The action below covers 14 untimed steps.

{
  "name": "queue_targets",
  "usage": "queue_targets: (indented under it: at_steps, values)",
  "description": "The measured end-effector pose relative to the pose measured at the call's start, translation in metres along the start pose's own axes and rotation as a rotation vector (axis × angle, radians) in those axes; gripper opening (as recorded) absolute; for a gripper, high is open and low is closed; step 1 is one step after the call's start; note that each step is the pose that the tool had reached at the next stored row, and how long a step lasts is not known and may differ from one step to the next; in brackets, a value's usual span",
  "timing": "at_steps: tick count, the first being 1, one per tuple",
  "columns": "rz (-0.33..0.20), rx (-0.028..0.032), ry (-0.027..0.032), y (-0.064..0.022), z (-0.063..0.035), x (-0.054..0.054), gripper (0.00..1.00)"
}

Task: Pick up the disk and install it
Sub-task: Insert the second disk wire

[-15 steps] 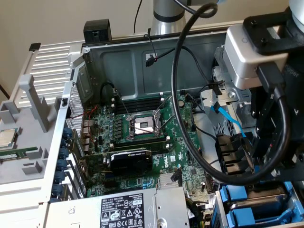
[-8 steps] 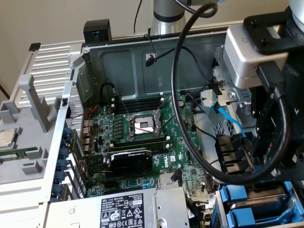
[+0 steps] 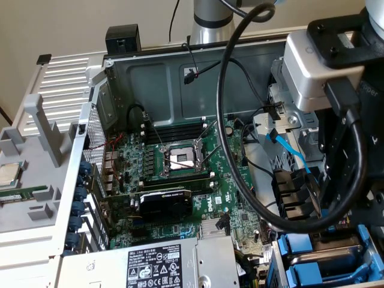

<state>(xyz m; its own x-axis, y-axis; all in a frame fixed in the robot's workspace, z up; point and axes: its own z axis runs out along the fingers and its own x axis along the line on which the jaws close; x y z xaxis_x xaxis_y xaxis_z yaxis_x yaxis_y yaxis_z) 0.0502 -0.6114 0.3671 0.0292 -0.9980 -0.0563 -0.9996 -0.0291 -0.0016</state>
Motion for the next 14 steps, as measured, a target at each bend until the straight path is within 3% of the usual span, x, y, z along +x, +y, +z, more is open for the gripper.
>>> queue_targets:
  at_steps: [1, 3, 5, 14]
  values:
    - [0.0, -0.0001, 0.0, 0.0, 0.0, 0.0, 0.28]
    - [0.0, 0.0, 0.0, 0.0, -0.0001, 0.0, 0.16]
    - [0.0, 0.0, 0.0, 0.0, -0.0001, 0.0, 0.11]
    - [0.0, 0.0, 0.0, 0.0, -0.0005, 0.0, 0.11]
